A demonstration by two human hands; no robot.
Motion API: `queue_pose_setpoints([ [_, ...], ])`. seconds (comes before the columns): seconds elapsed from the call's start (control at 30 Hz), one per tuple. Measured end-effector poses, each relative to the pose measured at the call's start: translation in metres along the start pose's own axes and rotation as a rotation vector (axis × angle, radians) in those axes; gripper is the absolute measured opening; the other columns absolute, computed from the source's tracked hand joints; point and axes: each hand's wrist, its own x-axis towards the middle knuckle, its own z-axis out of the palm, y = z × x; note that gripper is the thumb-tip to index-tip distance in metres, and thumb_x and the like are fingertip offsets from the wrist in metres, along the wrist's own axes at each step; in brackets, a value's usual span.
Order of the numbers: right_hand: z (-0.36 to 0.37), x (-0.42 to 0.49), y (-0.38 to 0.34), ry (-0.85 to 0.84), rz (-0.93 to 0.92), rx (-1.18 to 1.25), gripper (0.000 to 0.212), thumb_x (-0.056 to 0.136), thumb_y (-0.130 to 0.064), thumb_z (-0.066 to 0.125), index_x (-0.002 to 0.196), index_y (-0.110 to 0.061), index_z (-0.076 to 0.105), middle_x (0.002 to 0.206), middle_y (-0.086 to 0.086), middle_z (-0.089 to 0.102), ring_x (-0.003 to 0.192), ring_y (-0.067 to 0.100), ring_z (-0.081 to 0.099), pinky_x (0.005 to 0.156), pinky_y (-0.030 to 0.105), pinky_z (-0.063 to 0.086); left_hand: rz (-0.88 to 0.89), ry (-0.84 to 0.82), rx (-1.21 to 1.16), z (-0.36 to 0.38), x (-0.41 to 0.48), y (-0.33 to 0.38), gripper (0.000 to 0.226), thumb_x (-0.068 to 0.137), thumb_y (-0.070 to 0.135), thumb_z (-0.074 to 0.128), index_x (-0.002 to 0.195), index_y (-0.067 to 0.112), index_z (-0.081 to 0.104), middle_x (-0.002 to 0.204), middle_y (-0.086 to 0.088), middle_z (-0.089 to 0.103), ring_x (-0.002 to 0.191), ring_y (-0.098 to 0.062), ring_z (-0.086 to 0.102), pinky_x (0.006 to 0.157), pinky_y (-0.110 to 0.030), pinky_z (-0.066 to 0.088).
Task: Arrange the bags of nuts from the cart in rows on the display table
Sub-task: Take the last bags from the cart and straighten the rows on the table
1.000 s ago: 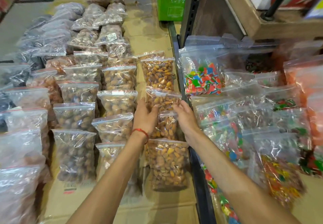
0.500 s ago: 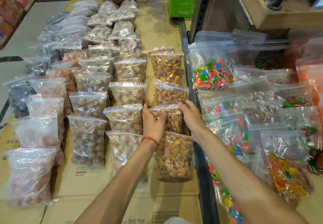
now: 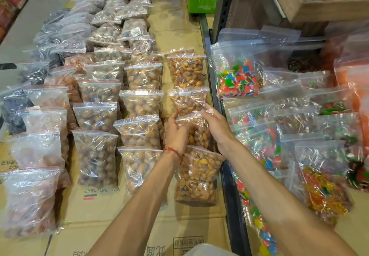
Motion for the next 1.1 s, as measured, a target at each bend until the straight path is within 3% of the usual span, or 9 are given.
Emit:
queue_pose_setpoints([
  [0.13,0.009,-0.001,0.011,0.055,0.02,0.01,0.058,0.105,-0.048,0.056,0.16,-0.038,0.04,0.158,0.0,0.052,0.141,0.021,0.053,0.12,0.049,0.042,0.053,0.006,0.027,0.004,-0.011,0.009,0.104,0.082,0.043,0.077,0.164,0.029,0.013,0.159,-0.003,0.042,0.143,-0.023,0.045,0.121,-0.047,0.036],
  [0.27,0.019,-0.004,0.015,0.07,0.033,0.11,0.055,0.108,-0.049,0.053,0.16,-0.039,0.038,0.159,-0.001,0.05,0.141,0.021,0.052,0.119,0.047,0.043,0.048,0.025,0.014,0.003,-0.009,0.004,0.116,0.077,0.047,0.073,0.165,0.027,0.001,0.163,-0.005,0.034,0.147,-0.023,0.039,0.124,-0.047,0.032],
  [0.4,0.018,-0.001,0.007,0.07,0.154,0.295,0.041,0.107,-0.041,0.058,0.146,-0.029,0.056,0.139,0.004,0.067,0.124,0.023,0.067,0.105,0.046,0.056,0.11,0.047,0.003,0.003,0.0,0.0,0.096,0.083,0.034,0.077,0.159,0.024,0.02,0.155,-0.01,0.045,0.139,-0.024,0.049,0.119,-0.046,0.04],
  [0.53,0.017,0.008,0.006,0.131,0.162,0.264,0.048,0.105,-0.04,0.053,0.148,-0.021,0.055,0.142,0.008,0.066,0.128,0.026,0.064,0.112,0.049,0.052,0.136,0.046,0.034,0.008,0.008,-0.002,0.071,0.091,0.021,0.075,0.147,0.027,0.032,0.139,-0.01,0.057,0.124,-0.026,0.059,0.109,-0.042,0.047],
  [0.63,0.023,0.001,0.001,0.132,0.051,0.087,0.044,0.112,-0.034,0.048,0.155,-0.025,0.046,0.147,0.001,0.06,0.132,0.02,0.059,0.113,0.038,0.047,0.019,0.077,-0.066,0.005,0.016,0.0,0.07,0.078,0.028,0.078,0.138,0.028,0.041,0.125,-0.016,0.068,0.104,-0.028,0.069,0.09,-0.04,0.056],
  [0.73,0.02,0.005,0.007,0.144,-0.009,0.004,0.057,0.11,-0.039,0.051,0.163,-0.024,0.035,0.15,0.001,0.056,0.135,0.023,0.059,0.117,0.045,0.046,0.014,0.089,-0.01,0.0,0.022,0.007,0.052,0.092,0.017,0.072,0.136,0.019,0.043,0.107,-0.007,0.068,0.084,-0.015,0.065,0.067,-0.019,0.054],
  [0.77,0.019,0.008,0.01,0.152,-0.035,-0.001,0.058,0.109,-0.04,0.052,0.163,-0.025,0.035,0.152,0.001,0.055,0.133,0.023,0.06,0.117,0.047,0.047,0.033,0.108,0.02,0.0,0.024,0.008,0.049,0.094,0.019,0.07,0.135,0.018,0.045,0.111,-0.006,0.066,0.088,-0.015,0.065,0.071,-0.019,0.054],
  [0.87,0.019,0.008,0.01,0.159,-0.092,-0.049,0.062,0.109,-0.039,0.053,0.165,-0.026,0.031,0.168,0.0,0.037,0.152,0.02,0.04,0.126,0.049,0.035,0.185,0.173,0.153,0.003,0.023,0.006,0.065,0.093,0.025,0.071,0.15,0.014,0.041,0.146,-0.002,0.048,0.129,-0.018,0.05,0.114,-0.036,0.042],
  [1.1,0.019,0.023,0.001,0.133,-0.199,-0.016,0.065,0.112,-0.029,0.051,0.168,-0.026,0.02,0.167,-0.007,0.035,0.145,0.008,0.041,0.121,0.031,0.036,0.356,0.158,0.258,0.006,0.024,0.005,0.079,0.1,0.03,0.065,0.165,0.016,0.022,0.168,-0.003,0.027,0.154,-0.018,0.026,0.127,-0.039,0.024],
])
